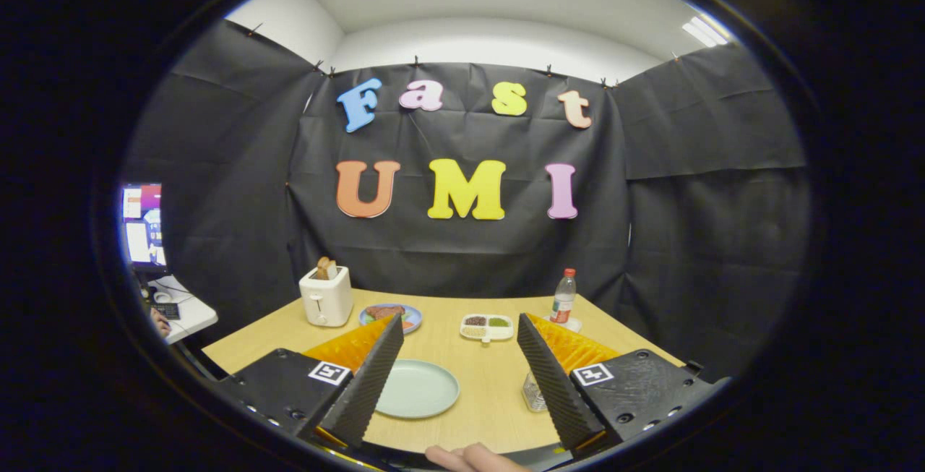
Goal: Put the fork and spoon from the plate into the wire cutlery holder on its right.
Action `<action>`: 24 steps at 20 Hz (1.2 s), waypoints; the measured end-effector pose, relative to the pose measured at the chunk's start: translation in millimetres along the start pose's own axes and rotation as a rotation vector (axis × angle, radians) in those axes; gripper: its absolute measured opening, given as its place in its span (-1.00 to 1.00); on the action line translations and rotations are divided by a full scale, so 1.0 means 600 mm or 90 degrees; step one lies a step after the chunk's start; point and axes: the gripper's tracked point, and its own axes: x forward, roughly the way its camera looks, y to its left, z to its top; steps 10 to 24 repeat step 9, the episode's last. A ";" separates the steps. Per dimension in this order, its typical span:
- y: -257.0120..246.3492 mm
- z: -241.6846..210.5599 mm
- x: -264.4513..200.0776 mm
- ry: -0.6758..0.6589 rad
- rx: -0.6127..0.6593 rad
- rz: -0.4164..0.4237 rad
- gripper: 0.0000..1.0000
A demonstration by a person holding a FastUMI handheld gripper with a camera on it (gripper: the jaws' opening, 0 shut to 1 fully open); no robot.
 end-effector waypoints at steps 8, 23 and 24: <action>-0.012 -0.006 0.003 -0.002 0.003 -0.006 0.91; -0.012 -0.006 0.003 -0.002 0.001 -0.006 0.91; -0.012 -0.006 0.003 -0.002 0.001 -0.006 0.91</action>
